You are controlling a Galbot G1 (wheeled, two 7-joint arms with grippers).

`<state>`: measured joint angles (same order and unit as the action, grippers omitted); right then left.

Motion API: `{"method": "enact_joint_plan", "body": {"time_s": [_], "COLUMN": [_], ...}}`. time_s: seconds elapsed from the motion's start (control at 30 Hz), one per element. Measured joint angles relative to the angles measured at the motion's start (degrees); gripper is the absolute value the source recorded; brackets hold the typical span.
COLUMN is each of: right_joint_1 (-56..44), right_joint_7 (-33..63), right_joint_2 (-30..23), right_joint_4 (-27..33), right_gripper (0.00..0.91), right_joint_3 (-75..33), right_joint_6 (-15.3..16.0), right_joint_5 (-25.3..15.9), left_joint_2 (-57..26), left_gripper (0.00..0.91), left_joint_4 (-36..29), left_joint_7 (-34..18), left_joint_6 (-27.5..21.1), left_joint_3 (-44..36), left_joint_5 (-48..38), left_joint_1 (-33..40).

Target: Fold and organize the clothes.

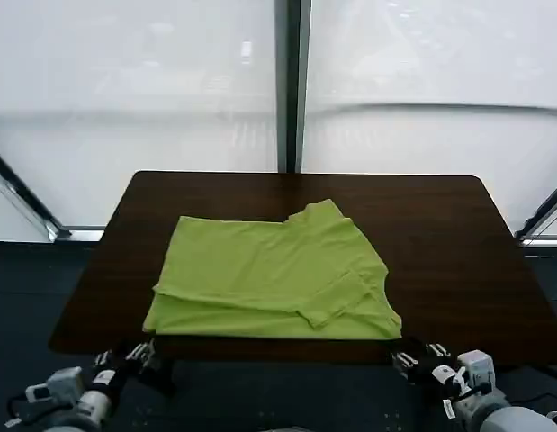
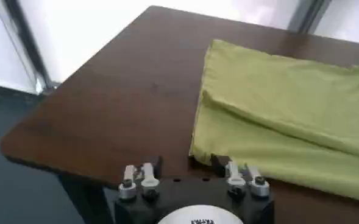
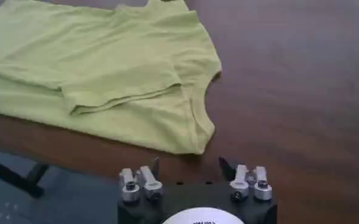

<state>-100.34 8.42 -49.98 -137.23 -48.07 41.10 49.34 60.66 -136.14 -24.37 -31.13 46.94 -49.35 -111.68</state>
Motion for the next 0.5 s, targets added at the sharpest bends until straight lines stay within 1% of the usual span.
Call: {"method": "enact_joint_plan", "body": {"time_s": [0.1, 0.2, 0.3, 0.5], "right_joint_1": [9.39, 19.1, 27.64, 41.78], "right_joint_7": [1.65, 2.7, 3.31, 4.13], "right_joint_2": [1.87, 2.75, 2.67, 0.76], "right_joint_4": [4.19, 9.87, 15.26, 24.62], "right_gripper": [0.878, 0.878, 0.878, 0.878], "right_joint_3": [3.41, 8.31, 13.88, 24.49], "right_joint_6": [1.11, 1.11, 1.12, 1.11], "right_joint_5": [1.51, 2.35, 3.13, 3.95], "left_joint_2": [-1.83, -3.85, -6.4, -10.37], "left_gripper": [0.878, 0.878, 0.878, 0.878], "left_joint_4": [0.56, 2.1, 4.74, 11.08], "left_joint_7": [-3.33, -4.68, -4.56, -3.23], "left_joint_6": [-3.85, -6.39, -7.9, -8.65], "left_joint_3": [0.12, -0.92, -3.53, -10.33], "left_joint_5": [-5.35, -10.37, -14.36, -18.71], "left_joint_1": [5.78, 12.83, 20.1, 33.45]}}
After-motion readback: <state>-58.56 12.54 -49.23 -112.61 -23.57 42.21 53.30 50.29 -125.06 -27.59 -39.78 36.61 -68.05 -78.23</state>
